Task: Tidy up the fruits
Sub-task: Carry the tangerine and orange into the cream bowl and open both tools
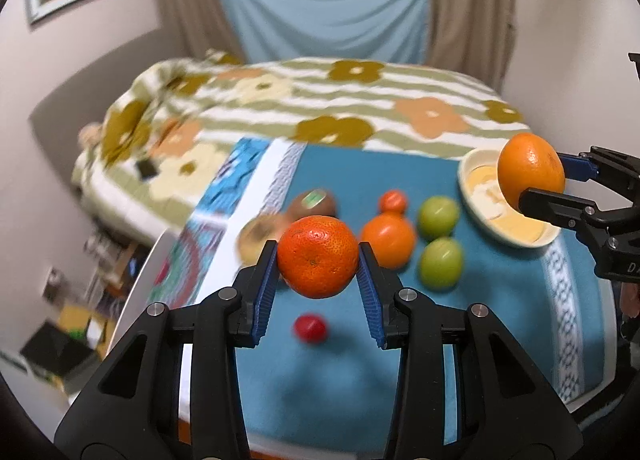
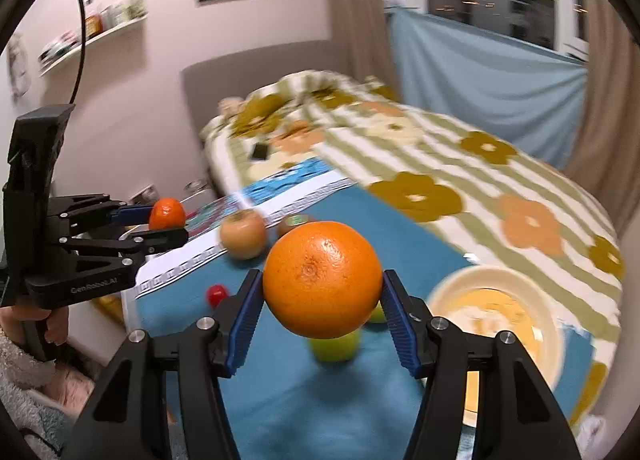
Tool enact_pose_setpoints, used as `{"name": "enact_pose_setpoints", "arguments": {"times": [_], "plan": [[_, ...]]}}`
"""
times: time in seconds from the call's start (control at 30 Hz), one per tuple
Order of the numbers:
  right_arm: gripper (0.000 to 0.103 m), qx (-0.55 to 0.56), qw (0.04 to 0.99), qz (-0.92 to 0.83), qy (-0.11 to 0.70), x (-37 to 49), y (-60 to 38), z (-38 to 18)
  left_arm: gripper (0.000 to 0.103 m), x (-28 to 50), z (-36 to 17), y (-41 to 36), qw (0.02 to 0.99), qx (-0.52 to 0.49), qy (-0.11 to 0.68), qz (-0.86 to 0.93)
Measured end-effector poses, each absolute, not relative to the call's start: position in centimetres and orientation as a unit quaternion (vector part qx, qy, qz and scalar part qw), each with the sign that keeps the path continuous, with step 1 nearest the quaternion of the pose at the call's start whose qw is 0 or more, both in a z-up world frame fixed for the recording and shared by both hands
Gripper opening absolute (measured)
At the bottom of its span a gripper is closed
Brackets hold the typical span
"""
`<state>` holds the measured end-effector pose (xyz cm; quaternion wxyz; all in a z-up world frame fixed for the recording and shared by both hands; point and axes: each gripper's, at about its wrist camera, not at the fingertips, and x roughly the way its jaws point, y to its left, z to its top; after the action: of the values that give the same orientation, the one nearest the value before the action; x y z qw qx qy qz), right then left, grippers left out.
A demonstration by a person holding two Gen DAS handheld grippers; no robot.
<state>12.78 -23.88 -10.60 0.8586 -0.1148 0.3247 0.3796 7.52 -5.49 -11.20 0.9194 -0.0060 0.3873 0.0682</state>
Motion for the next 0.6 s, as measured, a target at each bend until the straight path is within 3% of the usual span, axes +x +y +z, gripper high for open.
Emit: {"name": "enact_pose_setpoints", "arguments": {"times": [0.6], "plan": [[0.055, 0.0, 0.916, 0.149, 0.374, 19.8, -34.7, -10.8, 0.043, 24.5, -12.5, -17.3, 0.896, 0.065, 0.402, -0.176]]}}
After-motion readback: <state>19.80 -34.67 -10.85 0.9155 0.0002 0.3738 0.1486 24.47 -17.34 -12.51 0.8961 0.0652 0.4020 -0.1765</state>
